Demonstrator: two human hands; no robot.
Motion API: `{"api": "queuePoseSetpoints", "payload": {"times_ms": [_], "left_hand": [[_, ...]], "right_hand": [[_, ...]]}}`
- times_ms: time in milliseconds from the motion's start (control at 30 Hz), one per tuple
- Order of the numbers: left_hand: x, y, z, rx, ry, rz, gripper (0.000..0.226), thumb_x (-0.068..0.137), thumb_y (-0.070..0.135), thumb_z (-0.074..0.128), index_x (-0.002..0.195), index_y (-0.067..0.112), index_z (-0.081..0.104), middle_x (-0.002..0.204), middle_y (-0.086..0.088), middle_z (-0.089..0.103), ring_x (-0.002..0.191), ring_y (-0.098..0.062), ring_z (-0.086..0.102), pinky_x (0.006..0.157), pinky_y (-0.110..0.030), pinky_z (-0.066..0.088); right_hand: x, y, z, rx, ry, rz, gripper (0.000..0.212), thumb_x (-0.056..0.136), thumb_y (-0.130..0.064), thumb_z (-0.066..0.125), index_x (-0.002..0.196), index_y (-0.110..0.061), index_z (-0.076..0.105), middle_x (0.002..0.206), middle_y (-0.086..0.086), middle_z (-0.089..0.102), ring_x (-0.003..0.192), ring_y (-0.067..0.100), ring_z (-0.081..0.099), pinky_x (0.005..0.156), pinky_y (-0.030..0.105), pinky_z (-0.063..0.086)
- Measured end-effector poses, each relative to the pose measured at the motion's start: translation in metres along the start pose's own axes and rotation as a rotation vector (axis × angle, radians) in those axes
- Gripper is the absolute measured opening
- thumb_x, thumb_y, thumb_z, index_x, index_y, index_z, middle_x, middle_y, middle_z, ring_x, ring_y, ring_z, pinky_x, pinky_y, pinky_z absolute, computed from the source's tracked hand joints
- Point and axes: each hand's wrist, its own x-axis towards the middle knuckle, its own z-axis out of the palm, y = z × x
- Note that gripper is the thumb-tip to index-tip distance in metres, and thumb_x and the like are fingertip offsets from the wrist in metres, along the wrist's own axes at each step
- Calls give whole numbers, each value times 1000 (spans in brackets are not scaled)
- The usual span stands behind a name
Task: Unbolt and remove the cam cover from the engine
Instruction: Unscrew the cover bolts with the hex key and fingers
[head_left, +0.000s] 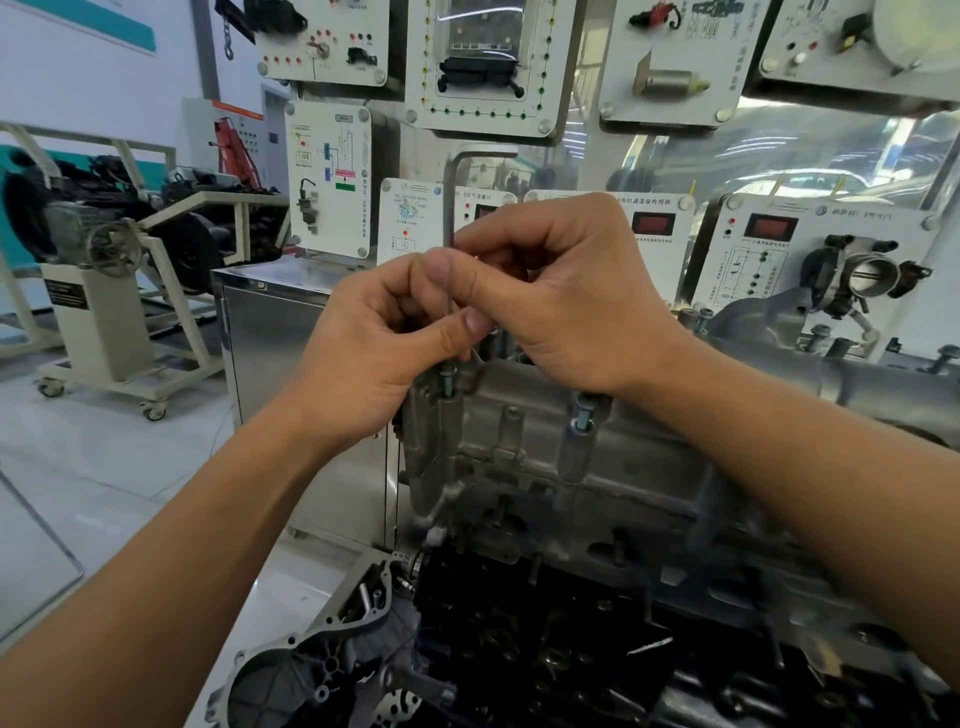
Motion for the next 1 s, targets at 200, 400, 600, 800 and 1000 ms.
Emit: {"api": "queuePoseSetpoints", "payload": {"times_ms": [200,400,600,800,1000], "left_hand": [[0,0,-2,-28,-28,-42,45,75,26,80,87,-9,54,65,6,67,64,-8,65,66,-20,55],[-1,3,-9,-89,-84,-106,29,92,27,67,98,0,65,82,-10,69,82,-25,65,78,-32,54],[-2,-1,-10,-98,-62,-112,21,93,20,61,94,0,68,86,-16,69,88,-32,64,82,-35,55],[-1,-2,-4,-5,-34,-44,26,83,21,76,81,1,60,66,6,68,65,-10,64,67,-23,55],[-1,1,0,25,-36,4,31,79,26,70,79,-2,57,63,8,63,64,-5,61,66,-17,52]], "right_hand": [[0,0,0,7,-17,-7,8,90,-9,72,86,-3,75,69,11,71,59,12,65,56,23,51],[0,3,0,51,-54,22,17,95,-6,62,88,7,71,67,22,68,53,33,65,51,44,53],[1,4,1,65,-80,51,19,96,-6,60,90,9,70,67,26,66,54,37,63,52,45,52],[2,3,1,42,-6,34,19,90,-18,73,84,1,74,59,19,66,49,33,62,47,40,50],[0,1,1,11,29,9,22,87,-15,75,70,-1,71,55,14,61,47,14,48,47,22,39]]}}
